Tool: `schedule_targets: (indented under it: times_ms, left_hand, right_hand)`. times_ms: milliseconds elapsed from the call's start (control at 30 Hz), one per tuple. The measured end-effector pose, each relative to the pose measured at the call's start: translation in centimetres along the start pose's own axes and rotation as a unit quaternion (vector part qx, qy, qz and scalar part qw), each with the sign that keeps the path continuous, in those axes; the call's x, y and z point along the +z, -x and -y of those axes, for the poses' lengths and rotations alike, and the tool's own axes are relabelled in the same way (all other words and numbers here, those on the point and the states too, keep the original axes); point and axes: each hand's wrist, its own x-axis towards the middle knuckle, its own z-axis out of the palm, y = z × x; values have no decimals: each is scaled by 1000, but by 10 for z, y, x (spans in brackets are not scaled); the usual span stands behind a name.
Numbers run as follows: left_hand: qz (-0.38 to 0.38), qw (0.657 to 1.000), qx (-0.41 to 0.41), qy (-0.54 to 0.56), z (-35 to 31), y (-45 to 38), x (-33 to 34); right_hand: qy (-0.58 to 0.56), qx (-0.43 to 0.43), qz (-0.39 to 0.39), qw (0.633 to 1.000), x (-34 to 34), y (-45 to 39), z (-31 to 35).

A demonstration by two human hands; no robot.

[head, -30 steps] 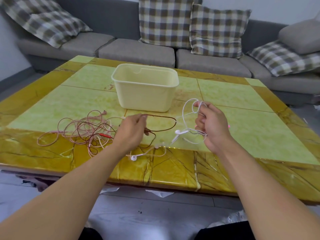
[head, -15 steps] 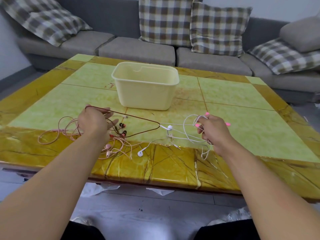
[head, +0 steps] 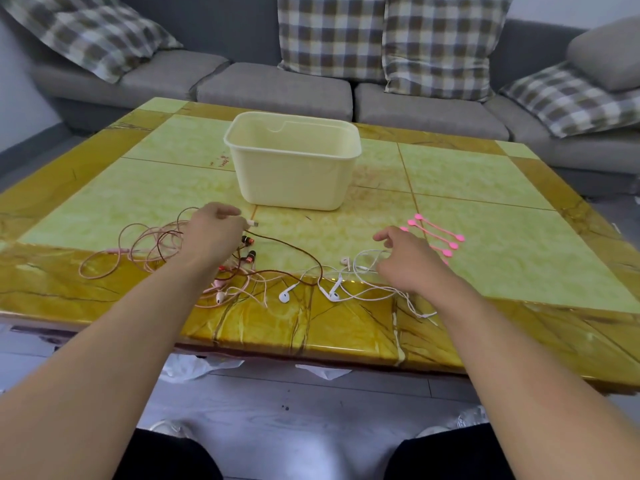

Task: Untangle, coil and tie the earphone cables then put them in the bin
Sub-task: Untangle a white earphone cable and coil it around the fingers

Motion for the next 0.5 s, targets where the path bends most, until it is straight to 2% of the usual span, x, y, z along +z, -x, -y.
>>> schedule_targets:
  times_ms: [67, 133, 233, 333, 400, 433, 500]
  left_hand:
    - [52, 992, 22, -111, 2, 5, 0]
    - [65, 963, 51, -258, 3, 12, 2]
    - [44, 898, 86, -430, 4, 16, 4]
    - [1, 836, 111, -538, -5, 18, 0]
    - [-59, 801, 169, -572, -10, 21, 0]
    - [-77, 805, 203, -553, -11, 23, 2]
    - [-52, 847, 262, -459, -13, 29, 12]
  right_hand:
    - [-11, -64, -31, 997, -4, 5, 8]
    - [-51, -126, 24, 990, -5, 10, 16]
    - [25, -154, 152, 976, 3, 17, 23]
    - [101, -152, 144, 973, 14, 18, 24]
    - [104, -150, 131, 975, 14, 15, 22]
    - [96, -149, 131, 975, 13, 14, 22]
    - [64, -153, 138, 976, 11, 13, 20]
